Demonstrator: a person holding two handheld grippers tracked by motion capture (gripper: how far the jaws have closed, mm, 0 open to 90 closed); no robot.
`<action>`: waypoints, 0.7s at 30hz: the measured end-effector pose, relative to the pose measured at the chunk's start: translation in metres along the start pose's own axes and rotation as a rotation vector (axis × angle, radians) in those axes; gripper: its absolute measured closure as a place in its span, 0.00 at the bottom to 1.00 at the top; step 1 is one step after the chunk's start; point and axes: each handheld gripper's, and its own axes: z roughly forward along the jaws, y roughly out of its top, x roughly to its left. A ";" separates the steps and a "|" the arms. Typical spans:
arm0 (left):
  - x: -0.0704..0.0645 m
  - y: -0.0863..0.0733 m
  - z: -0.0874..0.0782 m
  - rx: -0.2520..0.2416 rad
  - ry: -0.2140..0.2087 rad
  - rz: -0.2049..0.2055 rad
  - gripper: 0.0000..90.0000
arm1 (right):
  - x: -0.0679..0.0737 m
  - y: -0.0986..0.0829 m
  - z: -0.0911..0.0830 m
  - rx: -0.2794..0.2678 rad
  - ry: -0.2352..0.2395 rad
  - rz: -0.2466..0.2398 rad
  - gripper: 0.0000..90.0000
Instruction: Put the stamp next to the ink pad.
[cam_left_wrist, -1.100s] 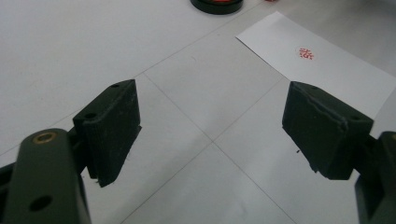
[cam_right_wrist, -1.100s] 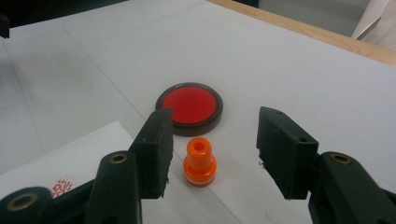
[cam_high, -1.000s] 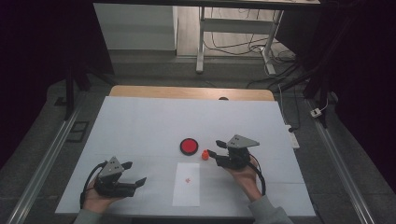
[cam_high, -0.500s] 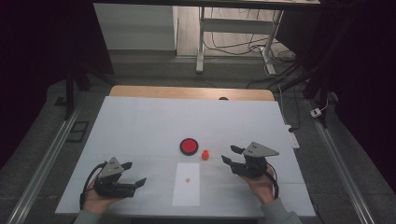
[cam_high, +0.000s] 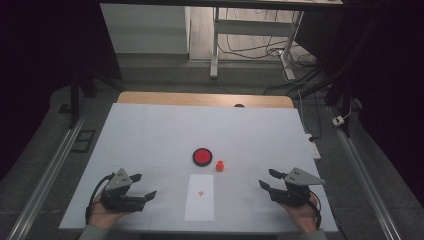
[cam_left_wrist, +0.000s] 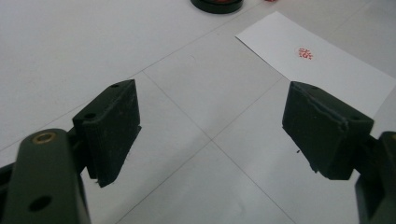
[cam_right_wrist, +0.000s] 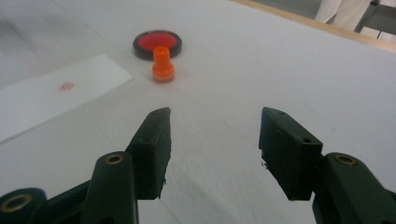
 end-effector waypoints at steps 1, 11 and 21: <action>0.000 0.000 0.000 0.001 0.000 -0.001 0.22 | -0.001 -0.003 -0.002 0.006 -0.001 -0.001 0.48; 0.001 -0.001 0.000 0.003 0.001 0.001 0.22 | -0.004 -0.010 -0.005 0.020 0.005 0.000 0.49; 0.000 -0.001 0.000 0.005 0.005 0.004 0.22 | -0.004 -0.009 -0.005 0.007 0.011 0.005 0.49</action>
